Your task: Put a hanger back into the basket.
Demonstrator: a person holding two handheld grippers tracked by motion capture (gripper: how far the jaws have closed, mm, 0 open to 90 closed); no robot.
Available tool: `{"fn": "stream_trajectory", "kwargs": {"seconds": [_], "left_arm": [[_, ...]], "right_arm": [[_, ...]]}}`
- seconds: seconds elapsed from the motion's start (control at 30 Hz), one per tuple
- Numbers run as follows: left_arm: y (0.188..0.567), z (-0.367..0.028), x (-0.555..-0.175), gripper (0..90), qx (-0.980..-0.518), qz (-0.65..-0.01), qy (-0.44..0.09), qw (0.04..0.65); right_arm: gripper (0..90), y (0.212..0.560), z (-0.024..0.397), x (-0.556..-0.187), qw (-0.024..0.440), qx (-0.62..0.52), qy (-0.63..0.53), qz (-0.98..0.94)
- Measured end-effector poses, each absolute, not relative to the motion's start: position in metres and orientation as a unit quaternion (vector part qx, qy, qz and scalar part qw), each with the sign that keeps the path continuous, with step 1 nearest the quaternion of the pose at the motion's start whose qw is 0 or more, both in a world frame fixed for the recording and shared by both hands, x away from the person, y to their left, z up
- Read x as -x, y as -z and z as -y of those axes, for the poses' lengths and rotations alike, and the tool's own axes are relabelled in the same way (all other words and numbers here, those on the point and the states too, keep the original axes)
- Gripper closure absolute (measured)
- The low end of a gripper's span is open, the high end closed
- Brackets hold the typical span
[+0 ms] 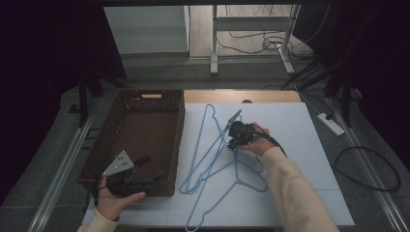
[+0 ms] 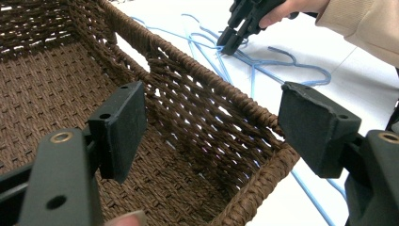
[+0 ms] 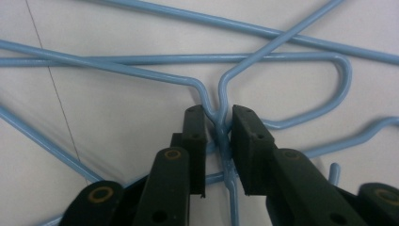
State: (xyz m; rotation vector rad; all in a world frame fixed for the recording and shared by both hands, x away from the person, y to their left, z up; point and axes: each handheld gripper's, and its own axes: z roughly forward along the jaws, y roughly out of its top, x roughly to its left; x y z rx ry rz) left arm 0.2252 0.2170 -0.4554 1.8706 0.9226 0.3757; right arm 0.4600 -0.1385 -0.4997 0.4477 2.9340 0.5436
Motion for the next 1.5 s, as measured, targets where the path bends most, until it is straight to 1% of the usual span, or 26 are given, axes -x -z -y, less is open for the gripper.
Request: {"fn": "stream_trajectory", "kwargs": {"seconds": [0.3,0.47,0.57,0.77,1.0,1.13,1.5], "left_arm": [[0.456,-0.216,-0.226,25.2,-0.771,-0.379,-0.153,0.488],[0.456,-0.217,-0.226,25.2,-0.771,-0.379,-0.153,0.488],[0.456,-0.216,-0.226,25.1,-0.771,-0.379,-0.154,0.488],[0.454,-0.215,-0.225,25.1,-0.77,-0.377,-0.157,0.49],[0.451,-0.21,-0.224,25.2,-0.774,-0.372,-0.167,0.485],[0.448,-0.205,-0.222,25.1,-0.779,-0.365,-0.172,0.479],[0.43,-0.173,-0.222,25.7,-0.792,-0.353,-0.165,0.47]], "right_arm": [[81.6,0.498,0.132,-0.458,0.086,-0.117,-0.162,-0.976],[82.5,0.494,0.132,-0.456,0.099,-0.114,-0.166,-0.974],[85.7,0.49,0.135,-0.456,0.097,-0.12,-0.173,-0.973],[86.1,0.479,0.142,-0.454,0.108,-0.134,-0.186,-0.967],[86.1,0.459,0.156,-0.447,0.111,-0.151,-0.212,-0.959],[86.1,0.448,0.169,-0.44,0.121,-0.158,-0.224,-0.954],[86.1,0.427,0.195,-0.41,0.134,-0.179,-0.245,-0.943]]}}
